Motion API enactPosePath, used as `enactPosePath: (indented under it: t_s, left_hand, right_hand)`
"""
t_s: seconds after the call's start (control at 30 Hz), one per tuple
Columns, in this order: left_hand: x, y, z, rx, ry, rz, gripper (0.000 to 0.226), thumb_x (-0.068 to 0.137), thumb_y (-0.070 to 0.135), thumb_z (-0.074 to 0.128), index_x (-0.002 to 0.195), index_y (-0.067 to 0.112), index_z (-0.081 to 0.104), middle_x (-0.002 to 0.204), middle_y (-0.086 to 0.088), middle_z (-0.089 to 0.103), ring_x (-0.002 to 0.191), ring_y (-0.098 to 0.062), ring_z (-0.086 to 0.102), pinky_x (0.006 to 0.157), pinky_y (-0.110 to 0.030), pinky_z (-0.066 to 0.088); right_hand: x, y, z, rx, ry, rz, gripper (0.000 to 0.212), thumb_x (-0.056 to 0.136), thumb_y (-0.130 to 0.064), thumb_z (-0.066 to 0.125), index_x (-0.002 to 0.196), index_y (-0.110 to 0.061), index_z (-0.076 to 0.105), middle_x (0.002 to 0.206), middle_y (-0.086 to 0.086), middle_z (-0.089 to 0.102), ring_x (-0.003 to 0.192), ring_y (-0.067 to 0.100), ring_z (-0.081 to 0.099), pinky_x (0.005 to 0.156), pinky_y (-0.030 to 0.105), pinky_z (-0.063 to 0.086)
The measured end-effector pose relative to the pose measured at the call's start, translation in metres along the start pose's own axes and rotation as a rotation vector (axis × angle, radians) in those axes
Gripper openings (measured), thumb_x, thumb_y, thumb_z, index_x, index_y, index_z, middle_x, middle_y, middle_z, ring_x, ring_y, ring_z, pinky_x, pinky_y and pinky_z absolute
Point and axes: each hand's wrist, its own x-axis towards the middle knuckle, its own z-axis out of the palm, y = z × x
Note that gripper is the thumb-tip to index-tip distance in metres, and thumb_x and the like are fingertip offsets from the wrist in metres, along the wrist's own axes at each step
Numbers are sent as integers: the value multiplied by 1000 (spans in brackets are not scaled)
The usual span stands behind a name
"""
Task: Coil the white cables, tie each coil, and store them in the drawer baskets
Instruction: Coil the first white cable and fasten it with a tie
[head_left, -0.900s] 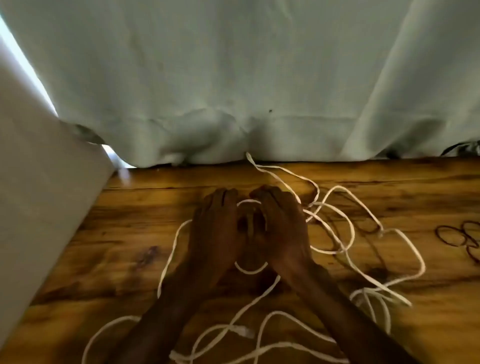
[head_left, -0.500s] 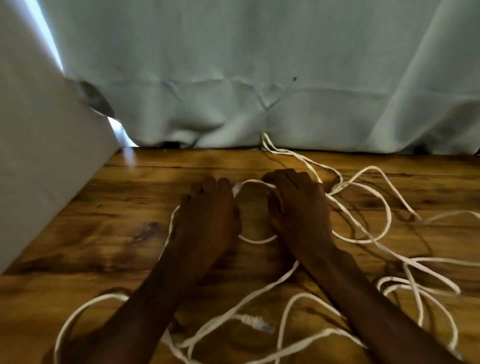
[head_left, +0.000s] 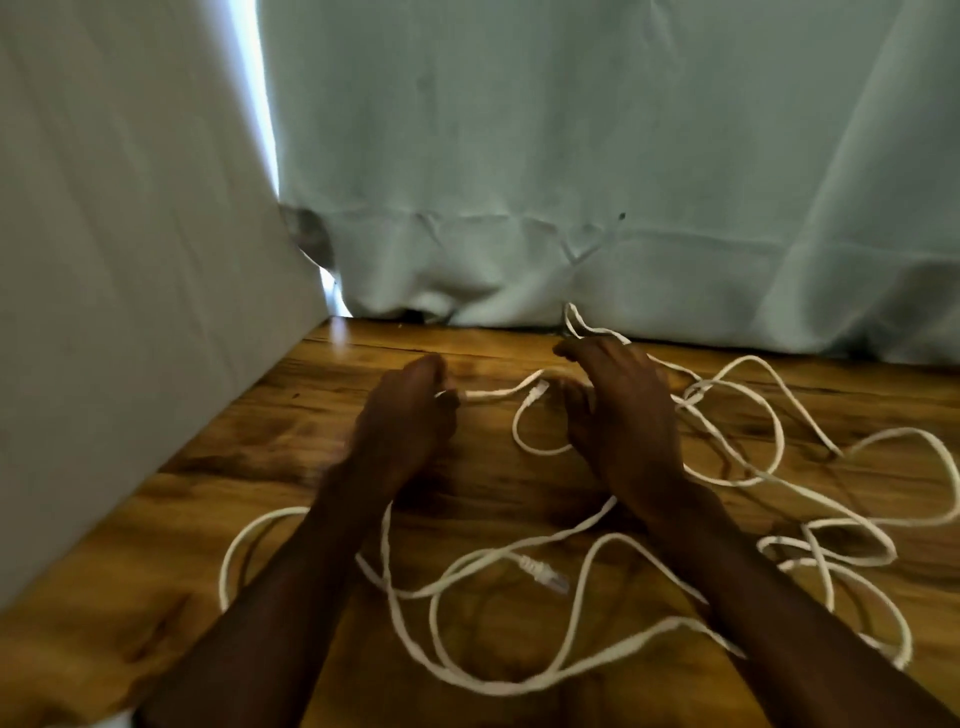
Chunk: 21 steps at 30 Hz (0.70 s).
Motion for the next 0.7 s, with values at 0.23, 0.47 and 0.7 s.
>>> enactPosePath:
  t_s: [0.23,0.47,0.7]
  left_hand:
    - [-15,50,-13,-970,-143,147,16,96,10,69,108,5,60,57,-9,52,38,-14,37,39,-20,29]
    - [-6,37,-20,-911,-547,211,33,91,2,70,121,8,59,70,-14,60,56,-26,54,55,-34,49]
    - [-5,37,-7,-1065,-420,74,23,104,22,52,103,4,66,67,-11,49,49,-19,47,46,-26,43]
  right_hand:
    - [-3,-20,-5,214,-118,-74,51,102,-23,63,151,-25,48,143,-2,59,112,11,60,87,15,38]
    - [15,10,-36,431,436,313,18,104,-28,63,106,-19,78,87,-7,76,76,11,71,71,38,56]
    - [13,16,-37,149,262,282,47,92,-9,63,136,-24,59,134,-2,59,97,17,67,81,33,54]
